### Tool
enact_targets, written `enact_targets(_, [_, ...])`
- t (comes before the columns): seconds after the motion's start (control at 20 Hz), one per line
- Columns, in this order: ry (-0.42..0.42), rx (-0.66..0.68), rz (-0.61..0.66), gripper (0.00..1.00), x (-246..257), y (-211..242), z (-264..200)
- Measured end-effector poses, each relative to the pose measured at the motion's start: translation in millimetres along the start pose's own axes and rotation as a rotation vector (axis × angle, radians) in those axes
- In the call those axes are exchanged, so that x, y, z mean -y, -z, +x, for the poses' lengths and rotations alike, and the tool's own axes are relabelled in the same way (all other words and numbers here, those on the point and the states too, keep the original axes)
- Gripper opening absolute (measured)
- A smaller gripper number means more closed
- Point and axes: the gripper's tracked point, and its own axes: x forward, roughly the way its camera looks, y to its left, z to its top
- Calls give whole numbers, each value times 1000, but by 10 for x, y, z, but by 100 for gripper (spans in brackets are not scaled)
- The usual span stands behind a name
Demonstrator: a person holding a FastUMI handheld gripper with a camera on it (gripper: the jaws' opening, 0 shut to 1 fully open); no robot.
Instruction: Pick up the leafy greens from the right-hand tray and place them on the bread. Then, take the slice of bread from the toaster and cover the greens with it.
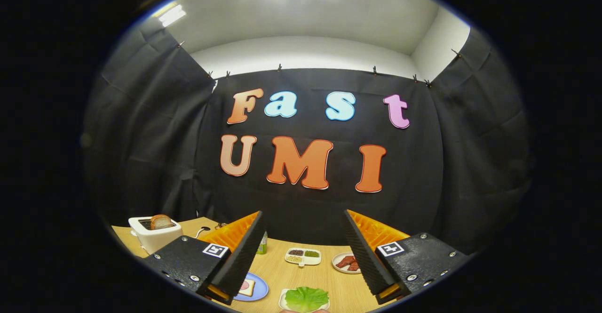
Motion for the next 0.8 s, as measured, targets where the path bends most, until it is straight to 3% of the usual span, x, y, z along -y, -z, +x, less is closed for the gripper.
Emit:
enact_targets(0.35, [-27, 20, 13, 99, -131, -97, -13])
enact_targets(0.8, [-55, -100, 24, 99, -148, 242, 127])
